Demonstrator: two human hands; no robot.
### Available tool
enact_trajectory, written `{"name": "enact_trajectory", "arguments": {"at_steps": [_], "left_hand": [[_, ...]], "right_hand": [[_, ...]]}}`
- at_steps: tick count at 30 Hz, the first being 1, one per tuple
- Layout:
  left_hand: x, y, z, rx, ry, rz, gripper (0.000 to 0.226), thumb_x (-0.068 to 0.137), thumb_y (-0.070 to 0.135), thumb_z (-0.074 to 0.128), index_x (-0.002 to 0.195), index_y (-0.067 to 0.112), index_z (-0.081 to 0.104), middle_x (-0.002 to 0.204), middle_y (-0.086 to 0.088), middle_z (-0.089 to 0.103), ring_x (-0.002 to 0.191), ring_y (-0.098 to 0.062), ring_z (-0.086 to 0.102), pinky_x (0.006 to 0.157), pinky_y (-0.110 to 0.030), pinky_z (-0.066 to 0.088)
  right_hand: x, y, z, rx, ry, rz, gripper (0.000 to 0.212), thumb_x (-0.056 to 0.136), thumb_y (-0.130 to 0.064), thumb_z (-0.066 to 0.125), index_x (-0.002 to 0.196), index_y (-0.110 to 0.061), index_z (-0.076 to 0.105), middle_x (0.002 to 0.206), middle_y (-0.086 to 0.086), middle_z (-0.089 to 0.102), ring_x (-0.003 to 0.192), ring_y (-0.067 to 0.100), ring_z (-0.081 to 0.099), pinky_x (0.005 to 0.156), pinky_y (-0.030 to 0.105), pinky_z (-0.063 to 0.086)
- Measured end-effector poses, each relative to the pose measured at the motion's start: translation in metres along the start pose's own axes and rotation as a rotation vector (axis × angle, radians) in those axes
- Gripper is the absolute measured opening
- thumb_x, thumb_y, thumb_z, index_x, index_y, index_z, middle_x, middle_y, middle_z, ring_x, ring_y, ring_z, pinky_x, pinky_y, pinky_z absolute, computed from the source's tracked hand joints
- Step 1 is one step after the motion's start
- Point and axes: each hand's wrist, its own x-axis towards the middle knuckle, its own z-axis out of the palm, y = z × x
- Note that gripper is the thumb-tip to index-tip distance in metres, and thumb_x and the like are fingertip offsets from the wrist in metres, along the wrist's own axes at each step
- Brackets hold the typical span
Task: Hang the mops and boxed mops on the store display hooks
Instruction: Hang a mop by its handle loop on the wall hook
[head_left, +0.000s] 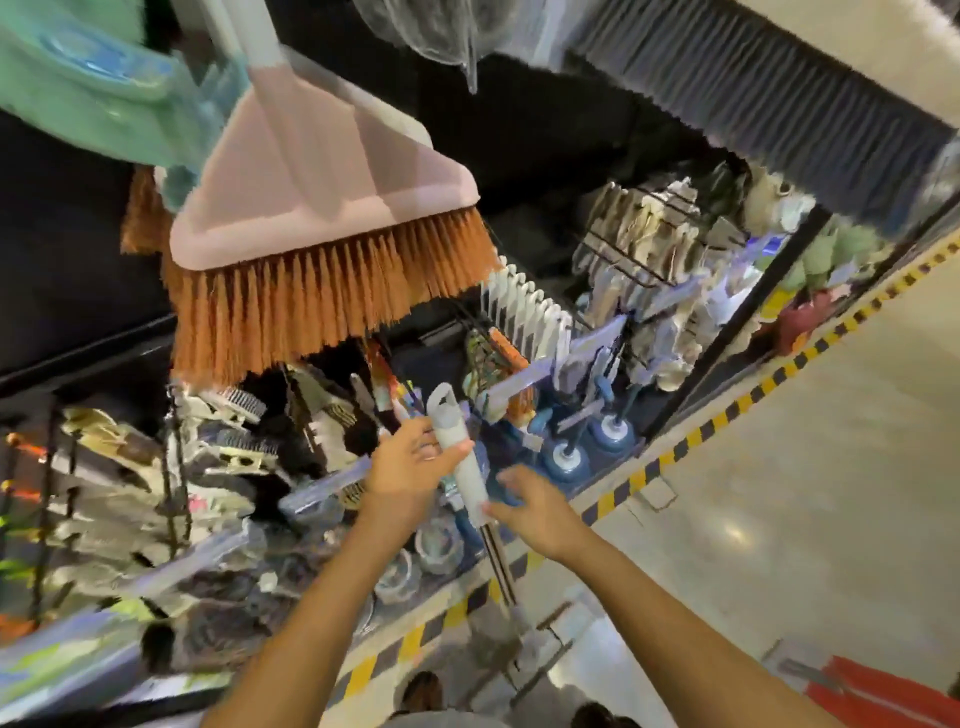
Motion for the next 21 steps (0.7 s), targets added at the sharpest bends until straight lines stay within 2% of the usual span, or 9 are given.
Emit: {"name": "enact_trajectory", "arguments": {"at_steps": [3, 5, 8, 10, 13, 15, 18, 20, 21], "left_hand": [[-0.031, 0.001, 0.015, 0.045, 0.065, -0.019, 0.013, 0.084, 0.016, 0.074, 0.078, 0.017, 0.063, 0.060, 0.003, 0.059, 0.060, -0.014, 0.058, 0.063, -0.023, 0.042], [-0.055, 0.003, 0.029, 0.065, 0.104, -0.004, 0.031, 0.080, 0.033, 0.074, 0.075, 0.007, 0.059, 0.069, -0.010, 0.062, 0.065, -0.017, 0.058, 0.063, -0.029, 0.045], [-0.080, 0.006, 0.053, 0.039, 0.213, -0.033, 0.035, 0.086, 0.015, 0.072, 0.064, 0.012, 0.046, 0.055, 0.004, 0.045, 0.054, -0.002, 0.044, 0.057, -0.014, 0.036], [-0.094, 0.007, 0.067, 0.044, 0.277, -0.036, 0.034, 0.086, 0.014, 0.072, 0.065, 0.009, 0.045, 0.055, 0.005, 0.041, 0.051, -0.003, 0.042, 0.053, -0.015, 0.035], [-0.113, 0.009, 0.083, 0.003, 0.326, 0.010, 0.039, 0.083, 0.036, 0.074, 0.092, 0.000, 0.064, 0.084, -0.020, 0.065, 0.077, -0.027, 0.063, 0.072, -0.045, 0.050], [-0.124, 0.014, 0.091, -0.003, 0.392, 0.018, 0.043, 0.081, 0.038, 0.076, 0.098, 0.000, 0.067, 0.096, -0.024, 0.068, 0.084, -0.022, 0.065, 0.079, -0.050, 0.051], [-0.140, 0.017, 0.096, -0.015, 0.477, 0.024, 0.031, 0.081, 0.024, 0.074, 0.092, -0.004, 0.068, 0.087, -0.015, 0.071, 0.082, -0.024, 0.065, 0.079, -0.043, 0.054], [-0.151, 0.019, 0.097, -0.024, 0.500, 0.023, 0.007, 0.085, 0.009, 0.072, 0.089, 0.004, 0.073, 0.081, 0.006, 0.073, 0.080, -0.012, 0.066, 0.075, -0.026, 0.053], [-0.157, 0.023, 0.098, -0.046, 0.507, 0.031, 0.014, 0.085, 0.002, 0.069, 0.089, 0.014, 0.075, 0.079, 0.015, 0.074, 0.080, -0.003, 0.067, 0.073, -0.017, 0.053]], "right_hand": [[0.000, 0.015, -0.007, 0.043, -0.080, -0.084, 0.015, 0.091, -0.022, 0.068, 0.100, -0.018, 0.056, 0.107, 0.008, 0.062, 0.107, 0.027, 0.060, 0.090, 0.037, 0.049], [-0.005, 0.030, -0.011, 0.062, -0.137, -0.138, 0.018, 0.090, -0.014, 0.067, 0.086, -0.026, 0.054, 0.089, -0.001, 0.061, 0.089, 0.020, 0.061, 0.078, 0.032, 0.048], [-0.021, 0.043, -0.024, 0.109, -0.252, -0.210, 0.016, 0.093, -0.016, 0.064, 0.093, -0.030, 0.057, 0.090, -0.014, 0.061, 0.085, -0.007, 0.060, 0.076, 0.011, 0.045], [-0.027, 0.049, -0.031, 0.075, -0.305, -0.250, 0.019, 0.094, -0.014, 0.063, 0.089, -0.031, 0.054, 0.084, -0.015, 0.059, 0.078, -0.018, 0.057, 0.072, 0.004, 0.041], [-0.034, 0.058, -0.032, 0.044, -0.355, -0.319, 0.009, 0.094, -0.017, 0.062, 0.098, -0.024, 0.058, 0.093, -0.011, 0.063, 0.087, -0.009, 0.058, 0.082, 0.013, 0.045], [-0.041, 0.060, -0.030, 0.033, -0.363, -0.374, 0.022, 0.096, -0.020, 0.060, 0.117, -0.014, 0.058, 0.110, 0.000, 0.066, 0.102, 0.012, 0.061, 0.092, 0.029, 0.049], [-0.058, 0.057, -0.028, 0.028, -0.337, -0.405, 0.024, 0.097, -0.016, 0.057, 0.119, -0.008, 0.056, 0.112, 0.006, 0.065, 0.104, 0.019, 0.061, 0.090, 0.029, 0.049], [-0.069, 0.056, -0.025, 0.039, -0.336, -0.393, 0.022, 0.097, -0.015, 0.056, 0.119, -0.010, 0.055, 0.111, 0.004, 0.064, 0.105, 0.016, 0.061, 0.091, 0.027, 0.050], [-0.076, 0.054, -0.025, 0.040, -0.344, -0.385, 0.021, 0.098, -0.013, 0.055, 0.118, -0.013, 0.055, 0.110, 0.001, 0.064, 0.103, 0.011, 0.062, 0.091, 0.024, 0.050]]}}
